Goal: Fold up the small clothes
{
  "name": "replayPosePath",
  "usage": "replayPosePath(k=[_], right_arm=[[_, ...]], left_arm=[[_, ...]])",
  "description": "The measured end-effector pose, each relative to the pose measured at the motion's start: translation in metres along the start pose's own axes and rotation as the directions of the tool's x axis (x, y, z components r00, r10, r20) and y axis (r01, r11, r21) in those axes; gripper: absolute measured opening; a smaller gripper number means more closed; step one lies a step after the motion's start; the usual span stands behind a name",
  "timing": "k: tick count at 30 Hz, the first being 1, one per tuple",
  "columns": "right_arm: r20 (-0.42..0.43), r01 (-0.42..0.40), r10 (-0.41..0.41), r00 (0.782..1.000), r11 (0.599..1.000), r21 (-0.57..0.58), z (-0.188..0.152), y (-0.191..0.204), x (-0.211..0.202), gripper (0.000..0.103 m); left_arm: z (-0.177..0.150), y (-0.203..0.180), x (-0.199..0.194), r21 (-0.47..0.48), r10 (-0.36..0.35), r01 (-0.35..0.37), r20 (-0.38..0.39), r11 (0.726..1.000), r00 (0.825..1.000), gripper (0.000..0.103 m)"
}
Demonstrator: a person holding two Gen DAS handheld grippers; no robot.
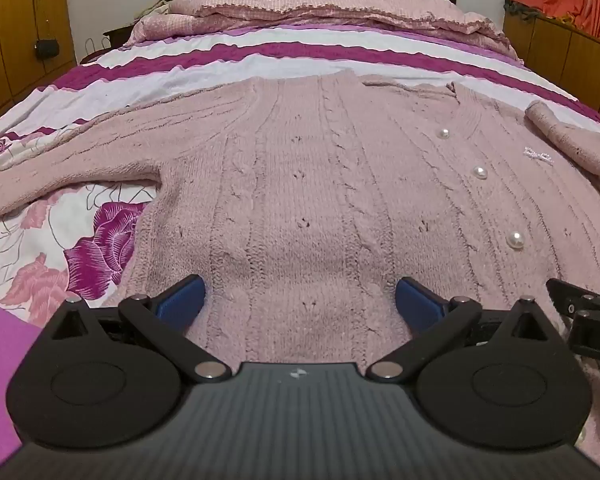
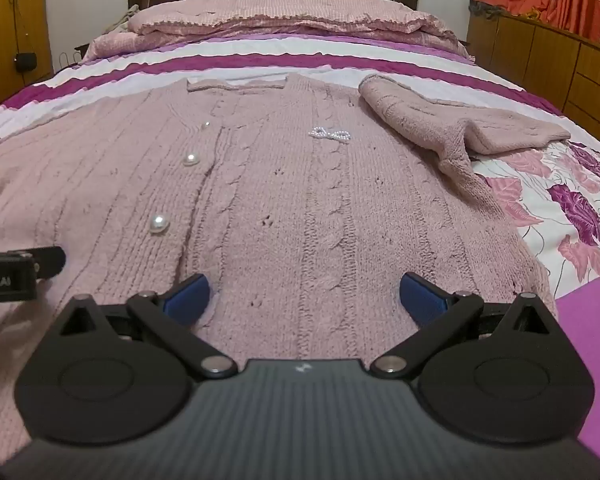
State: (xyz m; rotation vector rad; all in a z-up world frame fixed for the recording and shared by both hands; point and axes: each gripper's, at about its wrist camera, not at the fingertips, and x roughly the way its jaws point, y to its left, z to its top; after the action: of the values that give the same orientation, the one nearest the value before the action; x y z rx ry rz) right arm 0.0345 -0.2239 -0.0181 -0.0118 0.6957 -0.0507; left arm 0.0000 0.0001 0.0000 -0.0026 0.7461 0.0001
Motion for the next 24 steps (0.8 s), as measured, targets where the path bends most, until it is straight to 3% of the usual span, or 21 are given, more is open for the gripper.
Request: replayPosePath(k=[24], right_arm=[[-0.041,0.016,-0.017,0.999,1.000,-0.018,0.007,0.004,-0.006,0.103]], left_arm=[[0.005,-0.004,-0.014,0.024,0.023,-0.022,-0.033,0.999,0.999,0.103]])
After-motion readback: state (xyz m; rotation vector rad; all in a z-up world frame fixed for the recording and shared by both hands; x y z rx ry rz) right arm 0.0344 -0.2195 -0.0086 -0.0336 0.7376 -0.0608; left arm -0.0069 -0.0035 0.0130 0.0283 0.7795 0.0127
